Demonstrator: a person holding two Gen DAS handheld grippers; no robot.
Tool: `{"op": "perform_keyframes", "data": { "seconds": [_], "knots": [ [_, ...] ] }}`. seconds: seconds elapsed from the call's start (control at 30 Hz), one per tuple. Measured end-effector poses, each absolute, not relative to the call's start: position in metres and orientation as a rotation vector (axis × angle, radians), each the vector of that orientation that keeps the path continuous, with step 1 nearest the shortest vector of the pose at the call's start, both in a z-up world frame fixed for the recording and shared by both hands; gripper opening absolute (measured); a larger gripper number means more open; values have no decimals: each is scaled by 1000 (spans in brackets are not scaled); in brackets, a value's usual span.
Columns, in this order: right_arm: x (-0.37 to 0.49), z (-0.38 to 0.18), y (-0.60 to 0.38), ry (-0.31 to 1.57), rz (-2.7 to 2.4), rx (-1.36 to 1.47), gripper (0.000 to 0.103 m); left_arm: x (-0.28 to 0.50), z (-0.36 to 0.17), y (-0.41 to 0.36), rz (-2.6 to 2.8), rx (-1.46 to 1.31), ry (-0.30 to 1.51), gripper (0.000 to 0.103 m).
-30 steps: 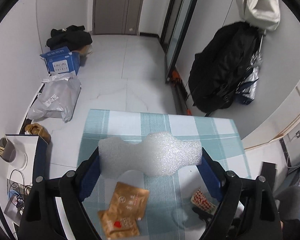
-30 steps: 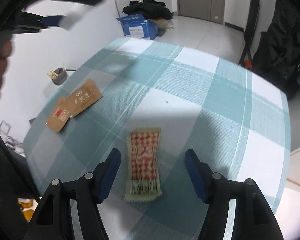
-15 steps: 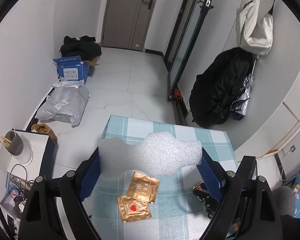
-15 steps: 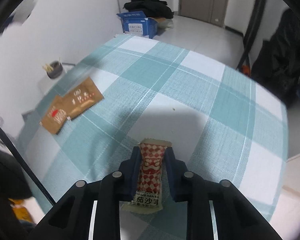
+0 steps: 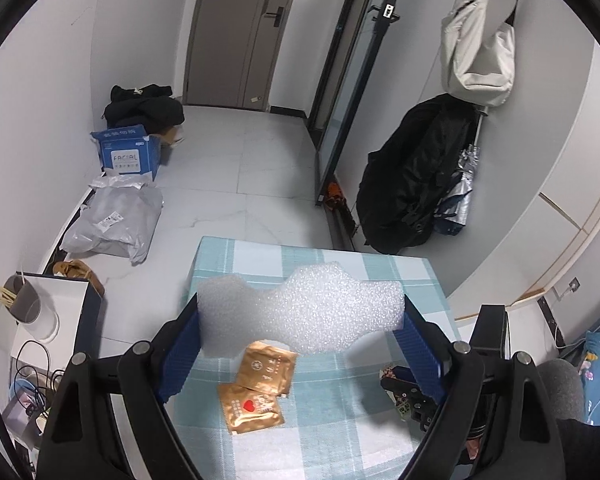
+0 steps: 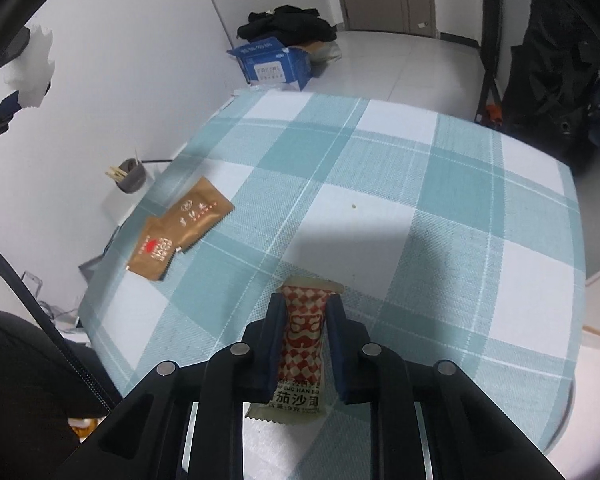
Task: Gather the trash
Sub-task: 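Carry the foam and sauce packet with both grippers to the grey bin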
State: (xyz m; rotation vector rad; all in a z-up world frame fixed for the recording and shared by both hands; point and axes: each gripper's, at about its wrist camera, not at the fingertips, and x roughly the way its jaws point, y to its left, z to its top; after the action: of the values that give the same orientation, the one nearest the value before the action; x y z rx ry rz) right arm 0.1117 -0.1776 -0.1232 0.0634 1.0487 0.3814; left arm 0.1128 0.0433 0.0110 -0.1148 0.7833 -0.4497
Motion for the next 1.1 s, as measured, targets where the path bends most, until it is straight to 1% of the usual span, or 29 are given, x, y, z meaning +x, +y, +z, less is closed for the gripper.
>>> {"op": "perform_keyframes", "data": {
  "seconds": [0.17,0.2,0.23,0.27,0.4,0.5,0.63,0.67,0.7,0.73,0.77,0.97,1.03,1.1],
  "knots": [
    [105,-118,-182,1033,382,73,19,104,12,38,-458,-120,791,87],
    [103,-116,-183,1025,384,79,16,102,13,36,-459,-118,795,87],
    [103,-114,-185,1017,387,84,2,101,14,34,-459,-117,798,87],
    [101,-109,-189,1007,392,93,0,101,15,32,-461,-116,800,87],
    [91,-91,-200,964,415,124,0,96,22,16,-471,-94,800,87],
    [89,-94,-201,990,436,111,0,92,25,11,-475,-86,798,87],
    [86,-96,-188,1002,504,88,8,87,24,12,-447,-88,804,87],
    [86,-98,-181,1008,529,61,23,86,23,13,-443,-92,809,87],
    [84,-101,-175,1009,534,33,45,86,21,15,-439,-98,815,87],
    [84,-104,-168,1012,536,-4,52,86,20,16,-429,-102,820,87],
    [83,-109,-160,1014,539,-55,52,85,19,19,-420,-104,823,87],
    [92,-138,-141,1059,480,-195,51,84,15,26,-395,-117,835,87],
    [94,-144,-141,1076,457,-213,43,85,14,28,-390,-119,839,87],
    [94,-143,-139,1063,436,-236,22,85,13,31,-386,-123,844,87]
  ]
}}
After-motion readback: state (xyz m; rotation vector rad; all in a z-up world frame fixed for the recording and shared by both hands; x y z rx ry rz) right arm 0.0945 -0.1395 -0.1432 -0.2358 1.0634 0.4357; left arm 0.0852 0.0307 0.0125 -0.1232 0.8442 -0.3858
